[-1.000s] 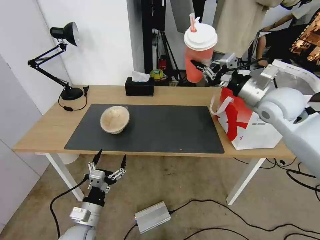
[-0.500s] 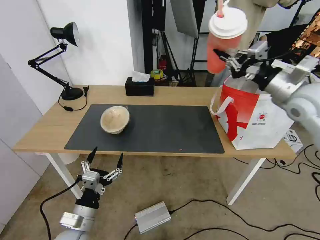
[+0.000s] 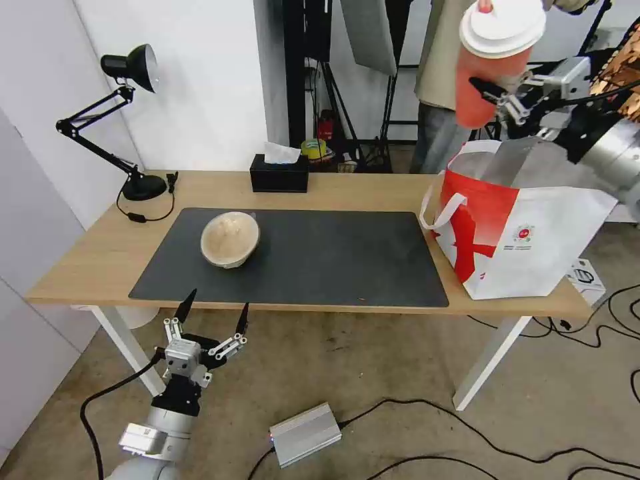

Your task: Pick up the trash from the table and place it into the takeout bag.

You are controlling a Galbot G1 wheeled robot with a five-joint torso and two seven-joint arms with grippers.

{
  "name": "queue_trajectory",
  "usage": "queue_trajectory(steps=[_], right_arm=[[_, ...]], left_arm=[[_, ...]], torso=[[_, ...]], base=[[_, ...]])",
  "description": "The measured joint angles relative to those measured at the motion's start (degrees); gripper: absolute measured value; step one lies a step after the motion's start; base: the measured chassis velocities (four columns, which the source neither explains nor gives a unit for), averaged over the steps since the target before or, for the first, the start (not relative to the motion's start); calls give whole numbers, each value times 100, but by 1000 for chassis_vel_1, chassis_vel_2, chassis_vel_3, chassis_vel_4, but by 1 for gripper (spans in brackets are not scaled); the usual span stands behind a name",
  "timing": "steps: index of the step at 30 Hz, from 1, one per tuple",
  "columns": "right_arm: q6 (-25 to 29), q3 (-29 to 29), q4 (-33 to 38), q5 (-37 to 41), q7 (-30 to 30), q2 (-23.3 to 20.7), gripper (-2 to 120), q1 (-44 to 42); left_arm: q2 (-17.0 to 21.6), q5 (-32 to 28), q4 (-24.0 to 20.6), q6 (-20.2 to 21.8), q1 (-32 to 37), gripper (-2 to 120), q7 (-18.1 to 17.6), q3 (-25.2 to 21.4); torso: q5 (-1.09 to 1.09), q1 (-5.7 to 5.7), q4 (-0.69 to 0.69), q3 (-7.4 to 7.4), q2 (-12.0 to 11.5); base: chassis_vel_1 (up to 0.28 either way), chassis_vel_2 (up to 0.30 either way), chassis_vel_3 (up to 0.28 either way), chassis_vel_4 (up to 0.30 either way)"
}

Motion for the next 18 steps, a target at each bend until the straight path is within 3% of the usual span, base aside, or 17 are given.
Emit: queue_trajectory(steps=[6,18], right_arm=[[28,37,-339,-342,-324,-226,3,63],[-410,-9,-939,-679,-1324,-687,3,226]], left_arm=[[59,-30,-2,3,6,100,10,2],[166,-191,3,3,-23,100,112,-15]], torso=[[0,1,0,0,0],[0,0,0,0,0]], base=[[0,0,0,0],[0,0,0,0]])
